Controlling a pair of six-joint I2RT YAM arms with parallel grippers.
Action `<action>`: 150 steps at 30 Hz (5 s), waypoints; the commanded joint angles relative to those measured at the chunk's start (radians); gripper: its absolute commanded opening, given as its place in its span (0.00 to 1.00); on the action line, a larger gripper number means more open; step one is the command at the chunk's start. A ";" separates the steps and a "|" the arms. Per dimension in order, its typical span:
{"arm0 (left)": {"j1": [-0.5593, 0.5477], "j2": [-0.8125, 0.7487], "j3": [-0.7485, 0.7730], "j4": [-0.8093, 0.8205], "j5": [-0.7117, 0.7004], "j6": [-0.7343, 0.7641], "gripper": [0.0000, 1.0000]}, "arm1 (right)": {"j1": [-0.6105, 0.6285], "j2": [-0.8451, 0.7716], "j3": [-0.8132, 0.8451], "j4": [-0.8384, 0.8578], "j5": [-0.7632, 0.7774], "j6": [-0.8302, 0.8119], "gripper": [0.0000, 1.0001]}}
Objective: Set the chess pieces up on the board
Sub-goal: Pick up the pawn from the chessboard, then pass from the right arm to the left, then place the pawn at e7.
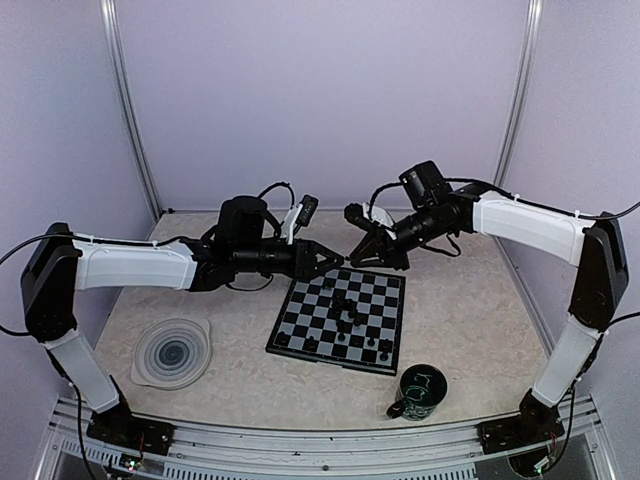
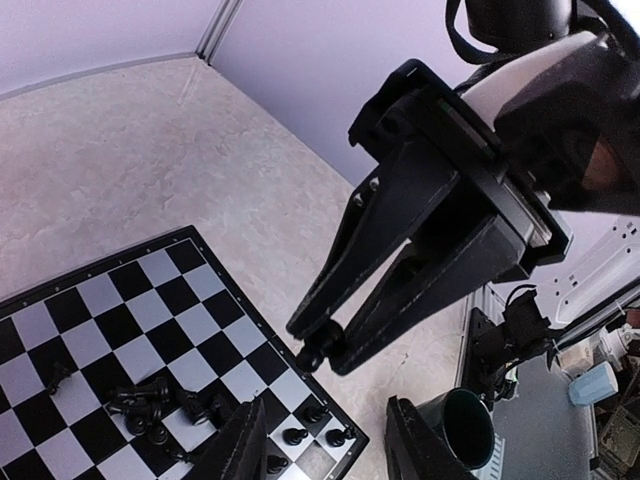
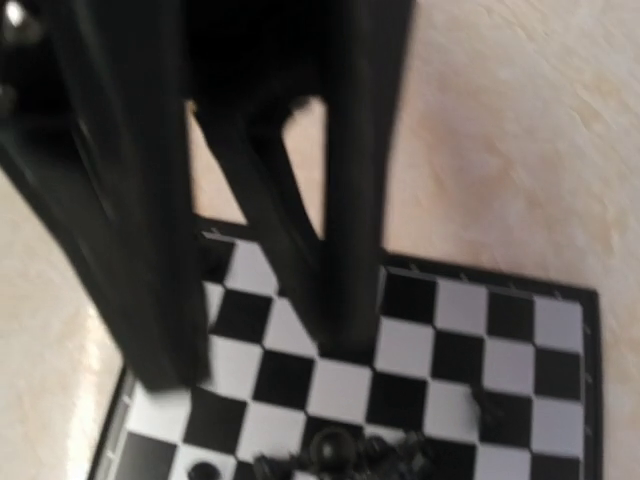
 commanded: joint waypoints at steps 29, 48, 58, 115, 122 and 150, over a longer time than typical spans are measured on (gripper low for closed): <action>0.034 0.037 0.015 0.023 0.084 -0.117 0.37 | 0.053 0.032 0.059 -0.014 -0.064 0.031 0.09; 0.033 0.053 0.019 0.052 0.161 -0.118 0.23 | 0.074 0.063 0.085 -0.023 -0.066 0.034 0.10; 0.034 0.035 0.016 0.043 0.152 -0.072 0.05 | 0.075 0.051 0.077 -0.025 0.001 0.039 0.24; -0.219 0.422 0.550 -1.053 -0.484 0.516 0.05 | -0.272 -0.118 -0.370 0.139 0.083 0.023 0.53; -0.220 0.433 0.556 -1.051 -0.495 0.514 0.10 | -0.268 -0.111 -0.366 0.131 0.080 0.020 0.53; -0.071 0.090 0.456 -0.662 -0.421 0.458 0.61 | -0.114 0.014 -0.228 0.016 0.152 -0.036 0.44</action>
